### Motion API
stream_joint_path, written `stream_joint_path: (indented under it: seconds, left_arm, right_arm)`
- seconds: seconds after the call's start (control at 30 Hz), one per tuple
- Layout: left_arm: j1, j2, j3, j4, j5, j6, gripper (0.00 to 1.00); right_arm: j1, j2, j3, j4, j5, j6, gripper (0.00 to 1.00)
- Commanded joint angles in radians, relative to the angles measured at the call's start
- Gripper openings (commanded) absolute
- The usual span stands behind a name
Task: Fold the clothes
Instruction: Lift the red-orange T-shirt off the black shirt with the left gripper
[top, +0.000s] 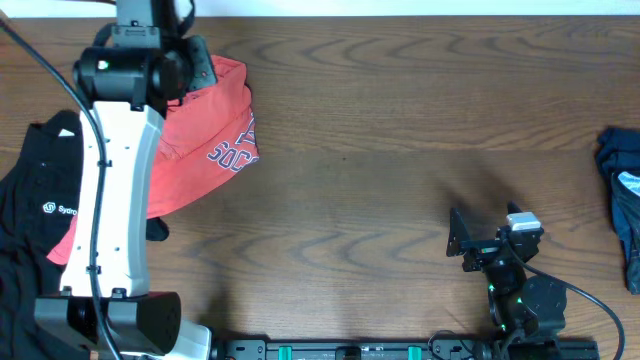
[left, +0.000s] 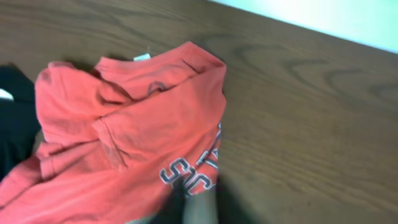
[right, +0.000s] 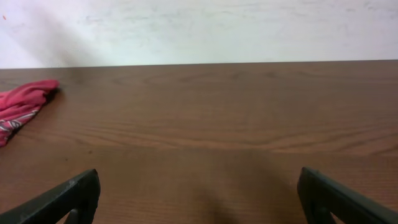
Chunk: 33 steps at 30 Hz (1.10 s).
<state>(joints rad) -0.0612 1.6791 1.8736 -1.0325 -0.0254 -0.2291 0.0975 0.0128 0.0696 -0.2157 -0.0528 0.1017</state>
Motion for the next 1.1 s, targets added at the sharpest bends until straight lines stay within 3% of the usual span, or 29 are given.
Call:
stream_joint_path:
  seconds: [0.0, 0.03, 0.17, 0.6, 1.07]
  left_arm:
    - [0.009, -0.012, 0.022, -0.028, -0.008, 0.023, 0.48]
    - [0.018, -0.003, 0.021, -0.037, -0.01, 0.022, 0.59]
    - [0.068, 0.063, 0.013, -0.07, -0.008, 0.022, 0.7]
    - [0.139, 0.404, 0.011, -0.091, 0.041, 0.048, 0.73]
    - [0.163, 0.561, 0.009, -0.081, 0.112, 0.045, 0.75]
  right_arm:
    - [0.012, -0.004, -0.005, 0.0, -0.004, -0.01, 0.99]
    - [0.012, -0.004, -0.005, 0.0, -0.004, -0.01, 0.99]
    - [0.012, -0.004, -0.005, 0.001, -0.004, -0.01, 0.99]
    - [0.012, -0.004, -0.005, 0.001, -0.003, -0.01, 0.99]
    - [0.012, -0.004, -0.005, 0.001, -0.003, -0.01, 0.99]
